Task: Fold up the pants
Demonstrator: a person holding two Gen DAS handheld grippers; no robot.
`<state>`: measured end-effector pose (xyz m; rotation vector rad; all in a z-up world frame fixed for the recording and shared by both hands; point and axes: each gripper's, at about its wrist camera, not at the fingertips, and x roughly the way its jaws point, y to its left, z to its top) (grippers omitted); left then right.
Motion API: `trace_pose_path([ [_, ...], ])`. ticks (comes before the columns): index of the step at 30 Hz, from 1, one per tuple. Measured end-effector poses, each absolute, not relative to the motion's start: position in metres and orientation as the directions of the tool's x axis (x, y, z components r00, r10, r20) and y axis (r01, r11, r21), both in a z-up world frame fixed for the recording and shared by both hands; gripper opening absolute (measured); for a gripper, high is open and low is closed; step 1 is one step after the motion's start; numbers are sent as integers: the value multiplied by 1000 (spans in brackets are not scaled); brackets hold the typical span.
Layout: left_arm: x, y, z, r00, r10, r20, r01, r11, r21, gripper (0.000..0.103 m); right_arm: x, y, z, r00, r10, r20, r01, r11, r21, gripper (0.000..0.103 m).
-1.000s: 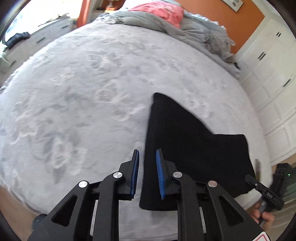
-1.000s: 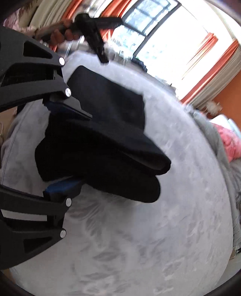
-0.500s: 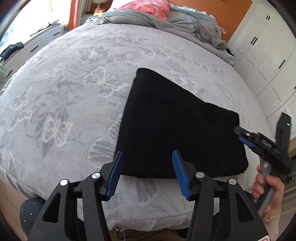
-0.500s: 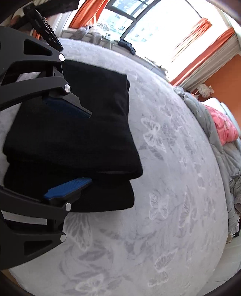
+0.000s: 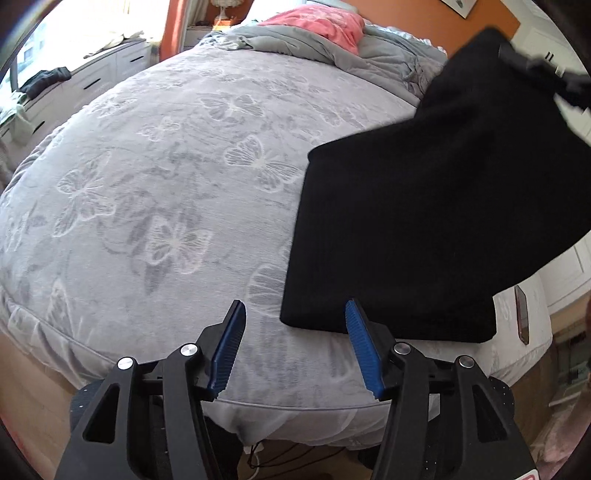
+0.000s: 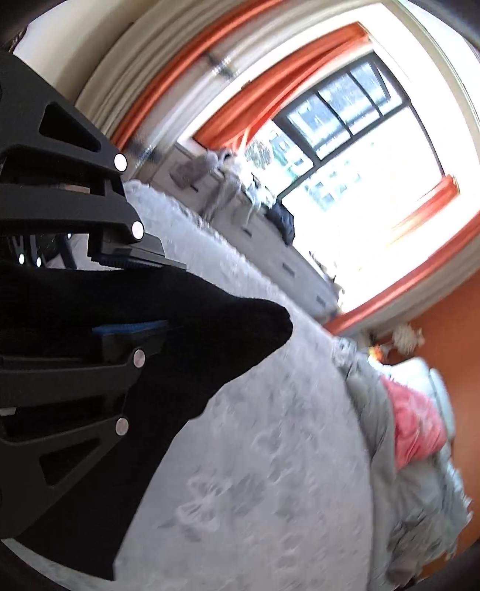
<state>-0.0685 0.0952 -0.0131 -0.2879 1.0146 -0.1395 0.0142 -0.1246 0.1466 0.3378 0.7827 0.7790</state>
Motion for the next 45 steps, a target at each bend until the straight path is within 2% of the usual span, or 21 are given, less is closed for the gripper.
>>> trace_pose_path([
  [3, -76, 119, 1, 557, -211, -804, -62, 954, -294, 59, 2, -118, 170, 474, 748, -463, -545, 663, 513, 21],
  [5, -79, 129, 6, 576, -196, -794, -74, 954, -290, 62, -6, -145, 149, 544, 664, -513, -484, 747, 455, 21],
  [8, -76, 131, 5, 579, -195, -792, -74, 954, -289, 64, 6, -211, 61, 586, 417, -695, -240, 908, 343, 23],
  [10, -71, 124, -2, 564, -209, -799, -63, 954, -294, 65, 12, -260, -10, 520, 134, -844, -21, 989, 144, 24],
  [13, -57, 106, -16, 527, -261, -808, -46, 941, -334, 67, -12, -306, -36, 528, 229, -818, 59, 951, 305, 27],
  [17, -32, 80, -38, 455, -351, -818, -35, 911, -411, 70, -22, -324, -27, 572, 188, -798, 80, 956, 282, 43],
  [19, -18, 70, -47, 438, -367, -821, -36, 905, -424, 72, -29, -329, -29, 571, 258, -779, 71, 930, 360, 43],
  [22, -5, 61, -58, 413, -388, -824, -54, 893, -447, 72, -20, -320, -40, 537, 398, -744, 28, 873, 487, 60],
  [24, -3, 57, -59, 417, -378, -827, -66, 894, -443, 72, -5, -307, -57, 480, 432, -763, 17, 865, 501, 63],
  [25, -3, 54, -58, 424, -367, -828, -62, 900, -431, 72, -1, -301, -65, 463, 458, -759, 7, 854, 520, 57],
  [26, -2, 52, -56, 426, -362, -829, -52, 905, -422, 72, 3, -292, -69, 449, 483, -752, -12, 844, 535, 39],
  [27, -1, 51, -55, 426, -362, -829, -44, 907, -419, 72, 4, -284, -73, 434, 494, -753, -24, 842, 539, 35],
  [28, -1, 50, -53, 429, -365, -826, -39, 906, -421, 72, 6, -278, -71, 434, 493, -754, -27, 844, 536, 18],
  [31, 3, 51, -47, 427, -392, -815, -27, 895, -445, 72, -3, -284, -25, 512, 555, -655, -92, 794, 601, 15],
  [34, 1, 50, -36, 446, -396, -803, 5, 898, -440, 74, -30, -289, 29, 620, 458, -637, -169, 871, 462, 15],
  [36, 1, 45, -37, 458, -378, -805, 24, 910, -414, 78, -30, -294, 14, 607, 353, -712, -116, 926, 360, 20],
  [38, 5, 37, -45, 441, -382, -812, 32, 911, -411, 78, -16, -296, -41, 473, 222, -853, -39, 972, 232, 26],
  [40, 8, 33, -55, 405, -411, -817, 24, 898, -440, 78, -25, -315, -51, 501, 273, -821, 34, 942, 334, 30],
  [42, 8, 35, -61, 395, -416, -820, 9, 894, -449, 78, -33, -326, -35, 555, 284, -782, 63, 923, 379, 53],
  [43, 10, 36, -62, 392, -415, -821, 8, 894, -449, 78, -36, -328, -26, 593, 257, -763, 63, 930, 363, 73],
  [45, 13, 38, -66, 390, -428, -815, -1, 885, -465, 80, -32, -330, -25, 592, 239, -769, 44, 944, 327, 74],
])
